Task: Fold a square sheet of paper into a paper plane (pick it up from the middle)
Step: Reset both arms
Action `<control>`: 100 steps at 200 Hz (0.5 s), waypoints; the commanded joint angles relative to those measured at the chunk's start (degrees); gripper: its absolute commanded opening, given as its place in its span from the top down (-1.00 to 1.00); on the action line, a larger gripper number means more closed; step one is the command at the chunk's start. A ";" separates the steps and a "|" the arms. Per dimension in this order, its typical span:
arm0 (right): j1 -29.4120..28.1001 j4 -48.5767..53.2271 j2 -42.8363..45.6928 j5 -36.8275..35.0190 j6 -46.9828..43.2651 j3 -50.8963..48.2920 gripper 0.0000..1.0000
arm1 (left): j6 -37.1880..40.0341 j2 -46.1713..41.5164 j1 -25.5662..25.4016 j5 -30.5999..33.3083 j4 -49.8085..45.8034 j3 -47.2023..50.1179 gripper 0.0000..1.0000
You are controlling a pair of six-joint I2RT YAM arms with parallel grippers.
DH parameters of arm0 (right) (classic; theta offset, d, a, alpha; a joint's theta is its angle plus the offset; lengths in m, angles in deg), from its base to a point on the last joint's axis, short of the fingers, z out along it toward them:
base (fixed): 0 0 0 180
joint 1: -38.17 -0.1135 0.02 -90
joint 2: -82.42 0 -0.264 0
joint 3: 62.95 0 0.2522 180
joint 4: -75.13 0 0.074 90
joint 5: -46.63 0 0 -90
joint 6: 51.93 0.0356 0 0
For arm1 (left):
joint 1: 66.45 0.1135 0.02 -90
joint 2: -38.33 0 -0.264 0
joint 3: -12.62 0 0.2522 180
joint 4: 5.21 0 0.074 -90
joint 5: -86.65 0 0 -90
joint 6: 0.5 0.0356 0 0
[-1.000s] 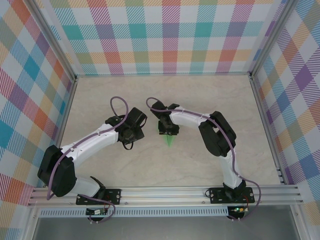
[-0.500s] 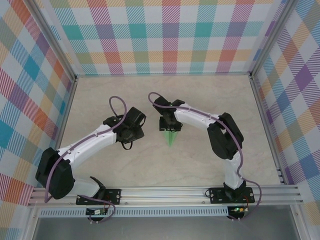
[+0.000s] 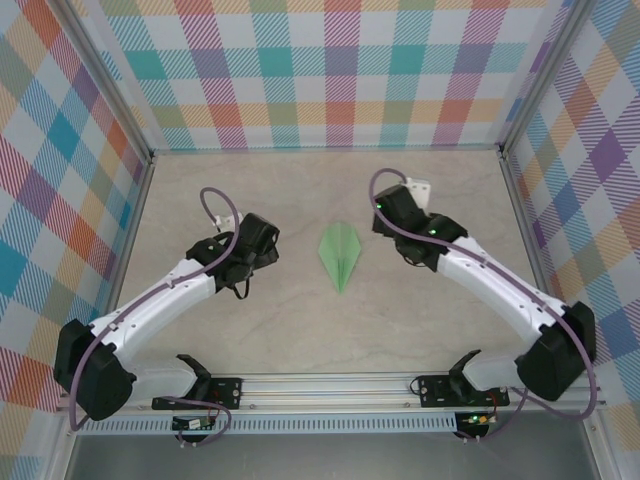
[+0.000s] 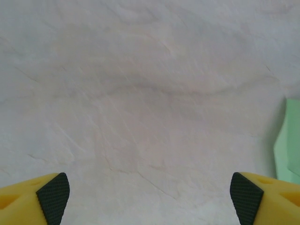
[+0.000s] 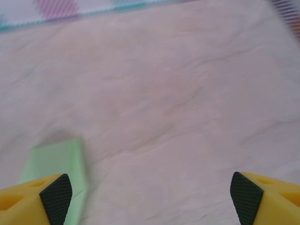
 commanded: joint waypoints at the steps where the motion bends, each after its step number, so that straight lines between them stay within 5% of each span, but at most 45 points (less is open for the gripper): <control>1: 6.33 -10.44 1.06 -8.00 -9.67 -8.09 -0.97 | 6.68 -0.88 2.77 13.72 2.58 2.21 -0.96; 42: 17.28 -26.36 -1.37 -1.48 -18.24 -20.05 -1.00 | 17.41 -3.07 9.39 19.47 19.62 10.00 -1.00; 100: 22.90 -53.99 -7.64 17.23 -28.59 -31.01 -1.00 | 26.27 -2.18 23.16 11.60 41.35 21.87 -1.00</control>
